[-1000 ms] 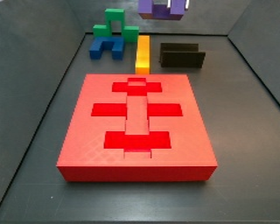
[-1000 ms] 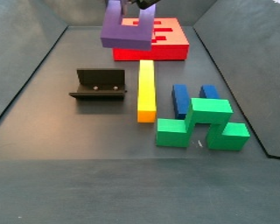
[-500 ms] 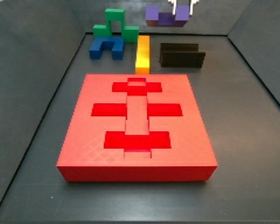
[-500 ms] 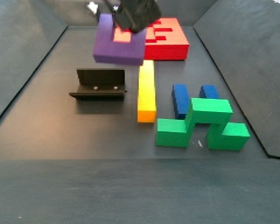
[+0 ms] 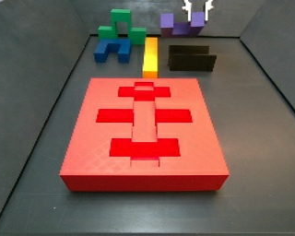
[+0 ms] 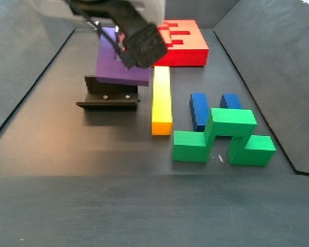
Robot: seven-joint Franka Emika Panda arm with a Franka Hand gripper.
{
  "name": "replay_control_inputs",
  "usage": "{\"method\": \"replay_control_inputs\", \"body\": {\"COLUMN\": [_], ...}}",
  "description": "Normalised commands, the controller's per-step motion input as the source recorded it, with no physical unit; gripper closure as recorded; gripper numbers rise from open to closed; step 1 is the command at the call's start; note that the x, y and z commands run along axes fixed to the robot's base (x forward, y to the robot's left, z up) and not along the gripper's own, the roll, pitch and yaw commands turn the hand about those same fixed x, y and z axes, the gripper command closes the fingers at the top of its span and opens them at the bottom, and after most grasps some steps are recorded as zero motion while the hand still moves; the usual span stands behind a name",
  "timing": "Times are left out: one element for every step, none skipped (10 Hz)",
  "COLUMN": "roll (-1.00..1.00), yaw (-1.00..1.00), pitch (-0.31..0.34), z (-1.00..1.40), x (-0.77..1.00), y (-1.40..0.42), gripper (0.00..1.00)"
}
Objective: Pick up the purple object. Move up. Place the purple object on the fixture. Regrasp the purple object. Move to above the board. Insert the purple object.
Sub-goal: Place the purple object on the fixture.
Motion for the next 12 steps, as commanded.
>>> {"method": "replay_control_inputs", "body": {"roll": [-0.36,-0.23,-0.15,-0.19,-0.24,-0.34,-0.35,-0.34,-0.27,-0.15,-0.09,-0.05], "yaw": [-0.01,-0.04,-0.05,-0.12,-0.15,-0.16,-0.17,-0.15,-0.1,-0.07,-0.05,-0.04], "pitch": [0.069,0.074,0.151,0.177,0.163,0.126,0.103,0.103,0.091,0.1,0.083,0.057], "z": [-0.2,-0.21,-0.21,-0.2,-0.18,-0.15,-0.14,-0.17,-0.22,-0.18,-0.14,-0.15], "x": [0.92,0.81,0.87,0.94,0.96,0.94,0.9,0.87,0.83,0.84,0.78,0.71], "y": [0.0,0.04,0.01,0.0,0.0,0.0,0.0,0.0,0.04,0.04,0.05,0.07], "gripper": [1.0,1.0,1.0,1.0,1.0,1.0,1.0,1.0,1.0,1.0,1.0,1.0]}}
